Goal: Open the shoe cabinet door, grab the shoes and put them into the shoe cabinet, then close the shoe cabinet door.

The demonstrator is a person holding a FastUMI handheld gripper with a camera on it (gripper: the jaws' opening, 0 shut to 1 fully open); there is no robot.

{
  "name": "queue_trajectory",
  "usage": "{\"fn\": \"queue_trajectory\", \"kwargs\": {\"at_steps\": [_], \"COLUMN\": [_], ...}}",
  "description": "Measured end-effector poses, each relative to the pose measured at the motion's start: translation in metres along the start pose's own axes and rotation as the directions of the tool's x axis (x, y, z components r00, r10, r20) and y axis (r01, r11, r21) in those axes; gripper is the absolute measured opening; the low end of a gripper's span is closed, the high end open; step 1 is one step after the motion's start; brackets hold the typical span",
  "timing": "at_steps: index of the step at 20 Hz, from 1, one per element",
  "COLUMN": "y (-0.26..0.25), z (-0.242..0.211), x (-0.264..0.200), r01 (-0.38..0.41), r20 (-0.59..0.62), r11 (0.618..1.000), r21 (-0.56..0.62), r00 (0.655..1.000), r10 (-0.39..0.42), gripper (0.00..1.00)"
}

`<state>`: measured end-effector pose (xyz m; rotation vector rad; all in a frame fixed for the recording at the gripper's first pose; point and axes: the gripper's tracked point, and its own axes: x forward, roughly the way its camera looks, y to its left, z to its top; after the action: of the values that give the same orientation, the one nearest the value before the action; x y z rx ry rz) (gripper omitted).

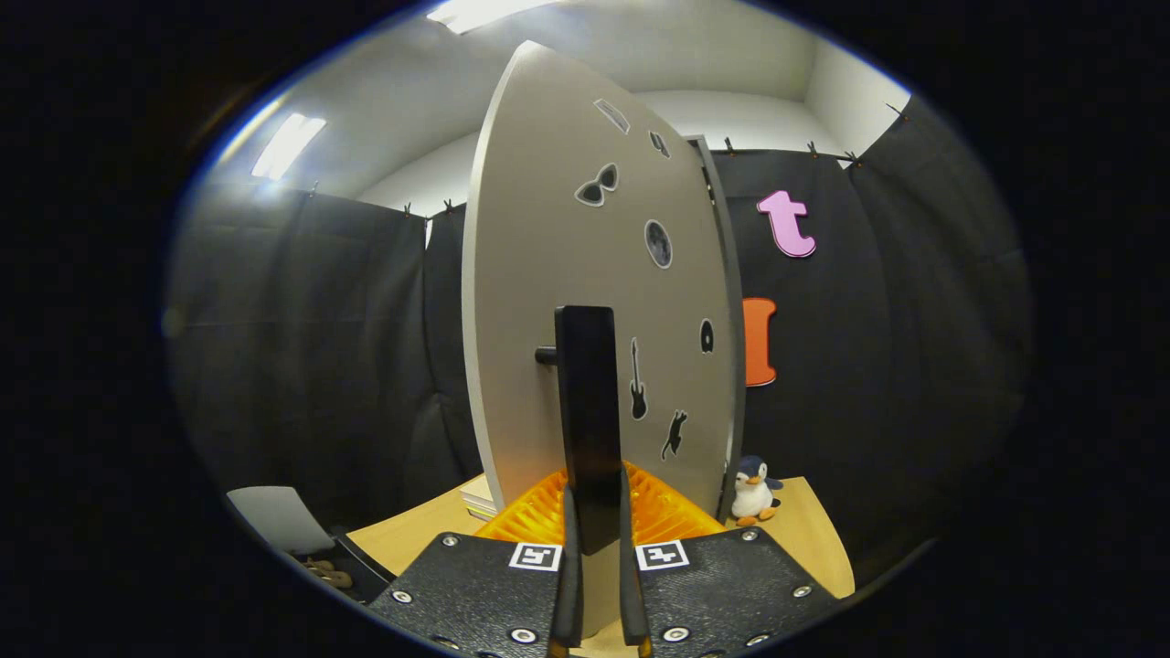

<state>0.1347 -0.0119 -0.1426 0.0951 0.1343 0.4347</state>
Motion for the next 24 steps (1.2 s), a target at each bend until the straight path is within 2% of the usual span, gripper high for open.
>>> {"fn": "queue_trajectory", "kwargs": {"at_steps": [7,14,15,19,24], "y": [-0.058,-0.109,-0.115,-0.111,-0.108], "z": [-0.001,-0.004,-0.002,-0.006,-0.010], "x": [-0.021,-0.030,-0.032,-0.041,-0.064], "r01": [0.080,0.233,0.255,0.294,0.423], "r20": [-0.006,-0.019,-0.018,-0.023,-0.020], "r11": [0.997,0.973,0.967,0.956,0.906], "r21": [-0.007,-0.012,-0.013,0.025,0.025], "r00": [0.997,0.972,0.967,0.956,0.906], "r10": [-0.080,-0.233,-0.255,-0.293,-0.423], "gripper": [0.15,0.13,0.11,0.07,0.07]}}
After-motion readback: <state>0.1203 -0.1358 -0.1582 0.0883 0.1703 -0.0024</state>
